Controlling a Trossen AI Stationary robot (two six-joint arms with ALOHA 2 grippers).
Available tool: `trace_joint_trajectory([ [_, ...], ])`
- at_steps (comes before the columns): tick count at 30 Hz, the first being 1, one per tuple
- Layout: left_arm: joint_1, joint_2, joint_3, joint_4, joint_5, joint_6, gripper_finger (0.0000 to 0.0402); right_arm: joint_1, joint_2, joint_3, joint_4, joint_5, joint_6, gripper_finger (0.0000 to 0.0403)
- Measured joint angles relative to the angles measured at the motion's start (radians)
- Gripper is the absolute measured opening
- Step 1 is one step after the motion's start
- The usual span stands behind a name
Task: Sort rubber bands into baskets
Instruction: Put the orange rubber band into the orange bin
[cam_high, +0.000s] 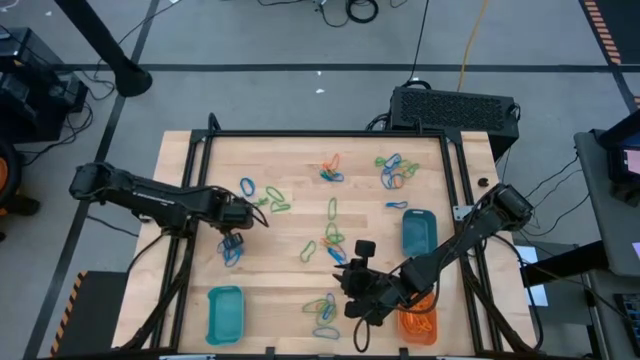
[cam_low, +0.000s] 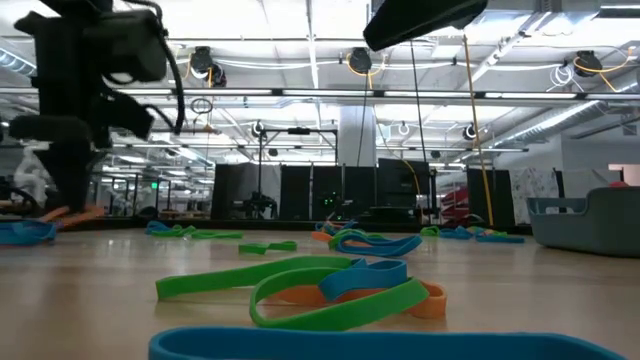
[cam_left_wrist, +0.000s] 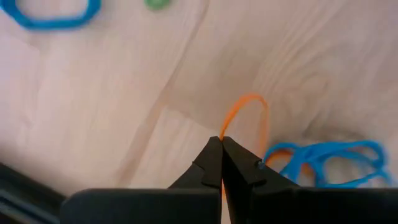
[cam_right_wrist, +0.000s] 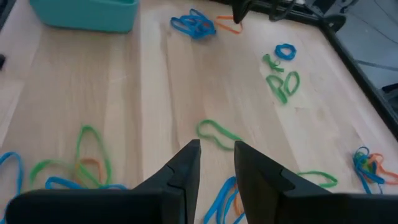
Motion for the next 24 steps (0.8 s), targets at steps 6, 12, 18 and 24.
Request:
trace_joint_trajectory([
  [6, -0.056, -0.156, 0.008, 0.125, -0.013, 0.033, 0.0002, -0.077, 0.037, 0.001, 0.187, -0.056, -0.139, 0.0090],
  [12, -0.160, -0.248, 0.008, 0.349, 0.025, 0.082, 0.0002, -0.163, 0.064, 0.001, 0.451, -0.200, -0.299, 0.0090],
  [18, -0.240, -0.231, 0.009, 0.591, 0.003, 0.150, 0.0001, -0.217, 0.066, 0.000, 0.645, -0.216, -0.410, 0.0090],
  [24, -0.258, -0.195, 0.009, 0.769, -0.023, 0.207, 0.0001, -0.249, 0.075, 0.001, 0.730, -0.246, -0.456, 0.0090],
])
